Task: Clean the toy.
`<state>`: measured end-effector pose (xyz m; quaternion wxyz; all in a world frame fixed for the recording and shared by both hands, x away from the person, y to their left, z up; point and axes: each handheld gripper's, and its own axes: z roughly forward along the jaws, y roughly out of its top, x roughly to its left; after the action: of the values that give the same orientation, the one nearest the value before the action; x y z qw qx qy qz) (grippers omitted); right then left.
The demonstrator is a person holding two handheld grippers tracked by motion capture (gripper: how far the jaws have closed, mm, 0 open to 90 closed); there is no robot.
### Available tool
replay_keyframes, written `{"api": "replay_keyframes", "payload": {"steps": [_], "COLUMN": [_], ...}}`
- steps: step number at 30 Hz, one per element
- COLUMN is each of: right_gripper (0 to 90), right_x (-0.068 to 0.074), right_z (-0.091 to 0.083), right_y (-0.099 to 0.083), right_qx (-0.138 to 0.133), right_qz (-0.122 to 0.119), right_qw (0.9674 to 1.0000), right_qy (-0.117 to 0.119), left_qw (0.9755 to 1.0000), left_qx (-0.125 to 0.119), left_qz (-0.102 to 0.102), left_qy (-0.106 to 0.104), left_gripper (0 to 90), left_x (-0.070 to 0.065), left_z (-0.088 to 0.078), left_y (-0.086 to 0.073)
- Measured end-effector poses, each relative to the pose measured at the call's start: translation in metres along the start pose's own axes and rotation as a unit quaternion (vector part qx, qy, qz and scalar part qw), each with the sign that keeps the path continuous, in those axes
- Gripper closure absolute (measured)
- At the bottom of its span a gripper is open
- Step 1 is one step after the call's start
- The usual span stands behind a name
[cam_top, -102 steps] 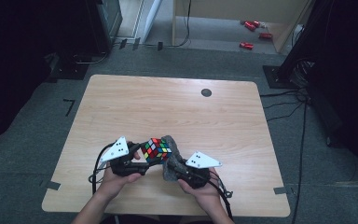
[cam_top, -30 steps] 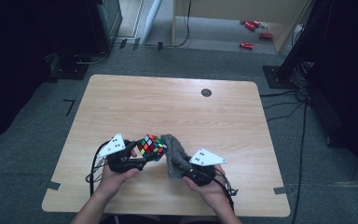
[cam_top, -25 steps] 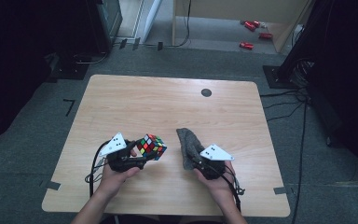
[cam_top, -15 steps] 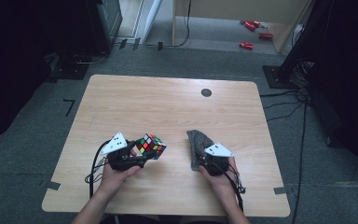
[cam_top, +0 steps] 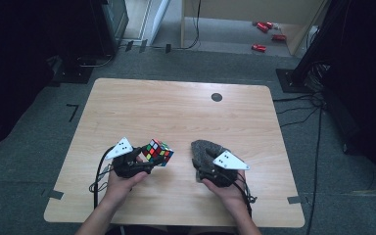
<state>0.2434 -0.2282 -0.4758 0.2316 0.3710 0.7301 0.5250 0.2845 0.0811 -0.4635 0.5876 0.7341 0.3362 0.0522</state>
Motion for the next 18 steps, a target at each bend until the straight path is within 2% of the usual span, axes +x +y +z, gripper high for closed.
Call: {"api": "replay_keyframes", "payload": {"steps": [2,4,10,13,18], "right_gripper": [33.6,32.3,31.5,29.6,27.4], "right_x": [0.011,0.023,0.04,0.045,0.05], "right_z": [0.0,0.002,0.008,0.012,0.016], "right_y": [0.003,0.005,0.0,-0.002,-0.005], "right_qx": [-0.017,-0.034,-0.053,-0.052,-0.043], "right_qz": [-0.018,-0.048,-0.105,-0.112,-0.116], "right_qw": [0.9995,0.9977,0.9914,0.9901,0.9901], "right_qy": [0.021,0.033,0.056,0.068,0.067], "left_qw": [1.0,0.9999,0.9995,0.9993,0.9987], "left_qx": [0.002,0.006,0.021,0.024,0.031], "left_qz": [-0.001,-0.001,-0.003,-0.009,-0.011], "left_qy": [-0.006,-0.012,-0.023,-0.028,-0.039], "left_gripper": [34.2,34.2,34.2,34.2,34.2], "left_x": [-0.002,-0.005,-0.013,-0.015,-0.019], "left_z": [0.001,0.003,0.01,0.012,0.015], "left_y": [0.001,0.001,-0.001,-0.001,-0.002]}}
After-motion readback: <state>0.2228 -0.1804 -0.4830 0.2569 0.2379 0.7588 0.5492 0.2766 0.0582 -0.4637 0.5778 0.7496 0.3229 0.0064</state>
